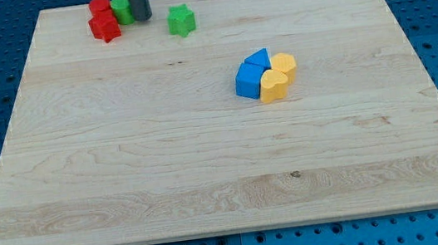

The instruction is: Slide the green star into the green circle

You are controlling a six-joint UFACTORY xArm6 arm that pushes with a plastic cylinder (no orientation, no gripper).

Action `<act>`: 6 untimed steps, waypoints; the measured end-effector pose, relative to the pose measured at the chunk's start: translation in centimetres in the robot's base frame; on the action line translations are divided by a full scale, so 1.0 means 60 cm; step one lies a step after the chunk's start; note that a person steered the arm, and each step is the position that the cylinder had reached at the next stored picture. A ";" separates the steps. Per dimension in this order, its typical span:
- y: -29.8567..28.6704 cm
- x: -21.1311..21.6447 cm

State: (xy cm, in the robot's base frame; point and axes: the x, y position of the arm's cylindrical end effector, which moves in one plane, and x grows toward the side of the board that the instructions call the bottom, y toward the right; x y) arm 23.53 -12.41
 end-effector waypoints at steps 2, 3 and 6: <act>-0.045 0.000; -0.003 0.000; 0.280 0.032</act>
State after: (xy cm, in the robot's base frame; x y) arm 25.48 4.42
